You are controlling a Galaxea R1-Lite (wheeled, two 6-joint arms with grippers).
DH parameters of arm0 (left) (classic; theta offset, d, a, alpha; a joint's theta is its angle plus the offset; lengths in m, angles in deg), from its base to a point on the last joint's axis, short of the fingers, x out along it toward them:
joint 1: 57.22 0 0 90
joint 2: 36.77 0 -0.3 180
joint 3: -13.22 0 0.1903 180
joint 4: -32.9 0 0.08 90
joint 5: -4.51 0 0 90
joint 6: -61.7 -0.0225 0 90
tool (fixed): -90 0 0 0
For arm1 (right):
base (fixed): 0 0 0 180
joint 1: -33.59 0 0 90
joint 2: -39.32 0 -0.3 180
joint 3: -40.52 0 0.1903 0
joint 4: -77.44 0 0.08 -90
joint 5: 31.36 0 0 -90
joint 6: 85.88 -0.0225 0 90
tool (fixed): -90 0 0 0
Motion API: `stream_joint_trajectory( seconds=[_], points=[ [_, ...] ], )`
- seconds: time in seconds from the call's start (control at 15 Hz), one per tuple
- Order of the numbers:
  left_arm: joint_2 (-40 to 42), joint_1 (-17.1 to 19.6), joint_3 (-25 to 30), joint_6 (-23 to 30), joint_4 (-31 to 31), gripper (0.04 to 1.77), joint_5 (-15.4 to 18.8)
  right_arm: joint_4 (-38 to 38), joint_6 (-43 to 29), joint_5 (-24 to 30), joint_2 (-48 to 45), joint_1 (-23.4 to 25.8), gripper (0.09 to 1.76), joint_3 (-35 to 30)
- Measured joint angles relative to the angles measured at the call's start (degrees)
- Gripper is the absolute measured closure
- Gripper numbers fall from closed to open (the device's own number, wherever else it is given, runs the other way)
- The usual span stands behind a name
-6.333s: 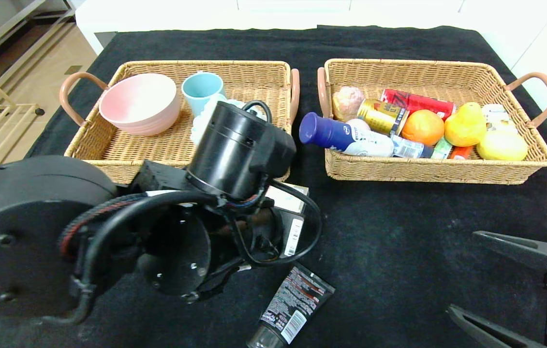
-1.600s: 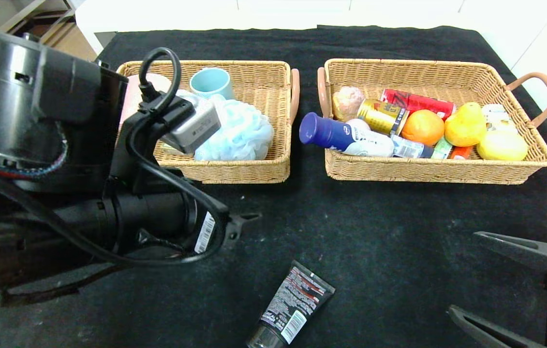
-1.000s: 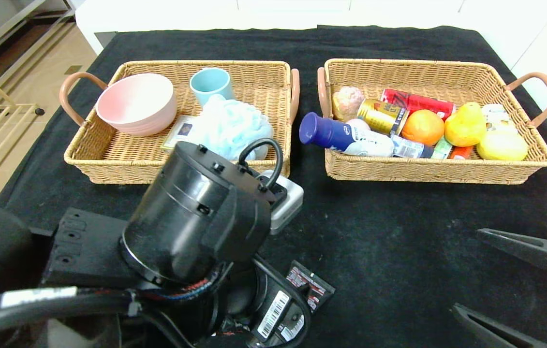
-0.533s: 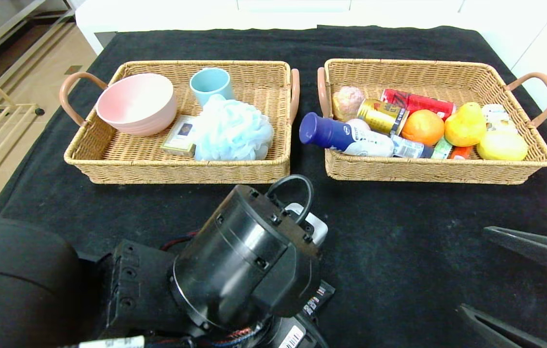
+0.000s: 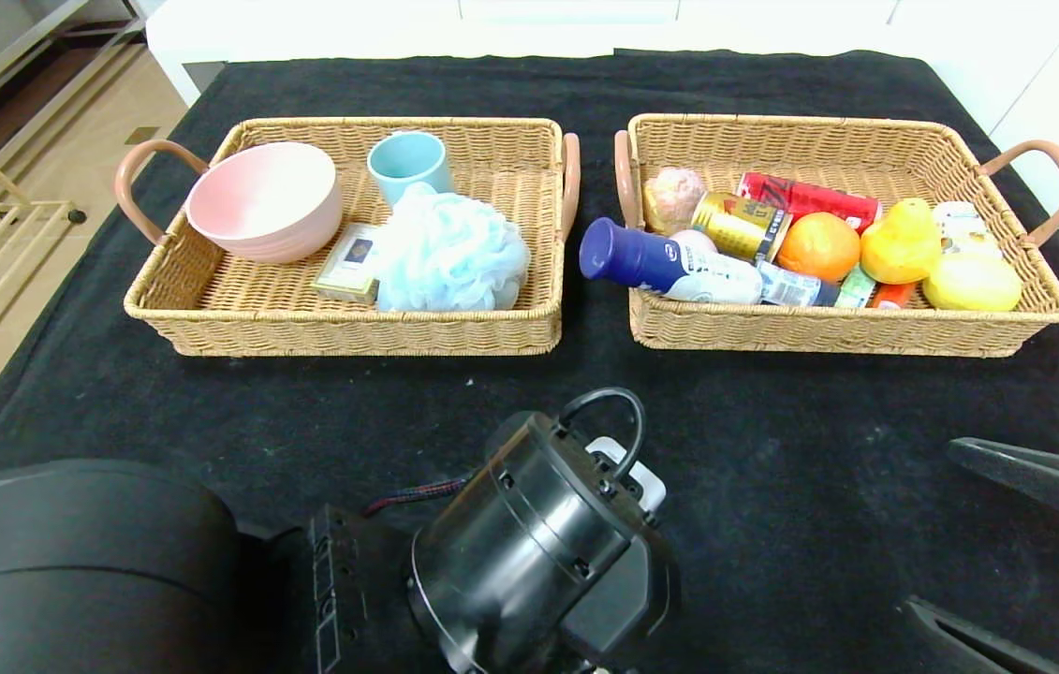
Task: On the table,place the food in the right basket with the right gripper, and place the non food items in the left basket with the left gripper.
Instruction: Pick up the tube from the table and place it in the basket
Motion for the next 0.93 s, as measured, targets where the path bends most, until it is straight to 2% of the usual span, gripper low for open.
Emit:
stream_joint_trajectory(
  seconds=[0.93],
  points=[
    [-2.88,0.29,1.43,1.62,0.17,0.09,0.0,0.0,1.46,-0.11,0.2,-1.91,0.14,-1.16]
  ],
)
